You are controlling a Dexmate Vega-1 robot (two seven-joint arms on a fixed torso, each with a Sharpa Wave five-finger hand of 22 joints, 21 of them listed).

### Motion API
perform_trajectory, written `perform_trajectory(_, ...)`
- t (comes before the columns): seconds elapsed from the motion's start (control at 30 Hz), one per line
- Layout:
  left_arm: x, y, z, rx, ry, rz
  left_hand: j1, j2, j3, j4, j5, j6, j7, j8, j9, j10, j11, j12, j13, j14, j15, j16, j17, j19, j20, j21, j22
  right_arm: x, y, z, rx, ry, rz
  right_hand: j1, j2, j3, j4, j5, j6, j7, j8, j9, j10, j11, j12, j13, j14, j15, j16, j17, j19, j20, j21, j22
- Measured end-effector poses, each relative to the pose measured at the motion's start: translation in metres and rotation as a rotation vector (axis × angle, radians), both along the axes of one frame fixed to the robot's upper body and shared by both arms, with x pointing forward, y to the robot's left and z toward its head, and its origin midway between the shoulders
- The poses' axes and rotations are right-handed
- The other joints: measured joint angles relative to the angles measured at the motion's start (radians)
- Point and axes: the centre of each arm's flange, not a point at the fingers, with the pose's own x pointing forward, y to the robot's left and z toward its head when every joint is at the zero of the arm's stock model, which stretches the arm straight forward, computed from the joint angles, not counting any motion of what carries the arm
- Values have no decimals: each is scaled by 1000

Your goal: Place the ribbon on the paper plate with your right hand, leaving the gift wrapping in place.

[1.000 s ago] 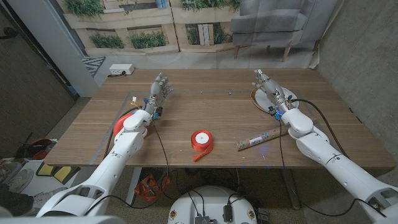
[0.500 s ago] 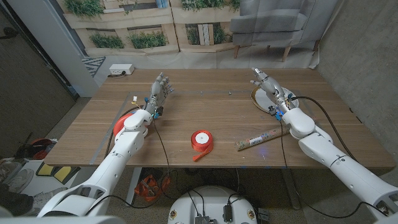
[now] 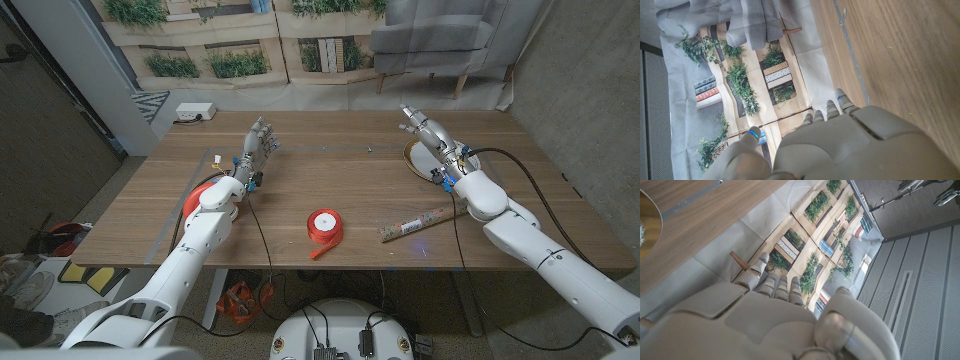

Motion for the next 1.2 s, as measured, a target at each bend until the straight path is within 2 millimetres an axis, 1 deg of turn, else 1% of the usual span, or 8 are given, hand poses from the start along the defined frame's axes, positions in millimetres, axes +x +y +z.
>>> perform_trajectory(0.33, 0, 0, 0, 1, -1, -1, 0, 0, 0, 0, 0, 0, 0, 0, 0, 0, 0, 0, 0, 0, 0, 0, 0, 0, 0, 0, 0, -7, 9, 3, -59, -37, -19, 0, 0, 0, 0, 0, 0, 0, 0, 0, 7, 0, 0, 0, 0, 0, 0, 0, 0, 0, 0, 0)
perform_trajectory(0.37, 0, 0, 0, 2, -1, -2, 0, 0, 0, 0, 0, 0, 0, 0, 0, 0, 0, 0, 0, 0, 0, 0, 0, 0, 0, 0, 0, -11, 13, 6, -72, -50, -13, 2, 2, 0, 0, 0, 4, -4, 0, 0, 7, 0, 0, 0, 0, 0, 0, 0, 0, 0, 0, 0)
perform_trajectory(0.7, 1, -1, 0, 1, 0, -2, 0, 0, 0, 0, 0, 0, 0, 0, 0, 0, 0, 0, 0, 0, 0, 0, 0, 0, 0, 0, 0, -21, 22, 11, -121, -96, -16, 4, 4, 4, -4, -8, 4, -4, 0, 0, 7, 0, 0, 0, 4, -4, 0, 0, 0, 0, 0, 0)
perform_trajectory(0.73, 1, -1, 0, 1, 0, -2, 0, 0, 0, 0, 0, 0, 0, 0, 0, 0, 0, 0, 0, 0, 0, 0, 0, 0, 0, 0, 0, -25, 26, 13, -131, -108, -9, 4, 4, 4, -4, -8, 4, -4, 0, 0, 7, 0, 0, 0, 5, -5, 0, 0, 0, 0, 0, 0)
perform_trajectory(0.87, 1, -1, 0, 2, 0, -2, 0, 0, 0, 0, 0, 0, 0, 0, 0, 0, 0, 0, 0, 0, 0, 0, 0, 2, 2, 0, 0, -26, 27, 13, -142, -116, -10, 4, 4, 4, -4, -8, 7, 0, 0, 0, 7, 0, 0, 0, 5, -5, 0, 0, 0, 0, 0, 0)
perform_trajectory(0.9, 1, -1, 0, 2, 0, -2, 0, 0, 0, 0, 0, 0, 0, 0, 0, 0, 0, 0, 0, 0, 0, 0, 0, 2, 2, 0, 0, -31, 31, 14, -156, -128, -6, 4, 4, 4, -4, -8, 8, -1, 0, 0, 7, 0, 0, 0, 5, -5, 0, 0, 0, 0, 0, 0)
perform_trajectory(1.03, 0, -2, 1, 2, -1, -3, 0, 0, 0, 0, 0, 0, 0, 0, 0, 0, 0, 0, 0, 0, 0, 0, 0, 2, 2, 0, 0, -35, 34, 15, -177, -143, -5, 4, 4, 4, -4, -8, 11, -4, 0, 0, 11, 4, 0, 0, 5, -5, 0, 0, 4, -4, 0, 0)
perform_trajectory(1.2, 0, -3, 0, 3, -1, -4, 0, 0, 0, 0, 0, 0, 0, 0, 0, 0, 0, 0, 0, 0, 0, 0, 0, 2, 2, -5, 0, -40, 38, 16, -196, -158, -4, 8, 8, 8, -8, -8, 11, -4, 0, 0, 16, -2, 0, 0, 5, -5, 0, 0, 4, -4, 0, 0)
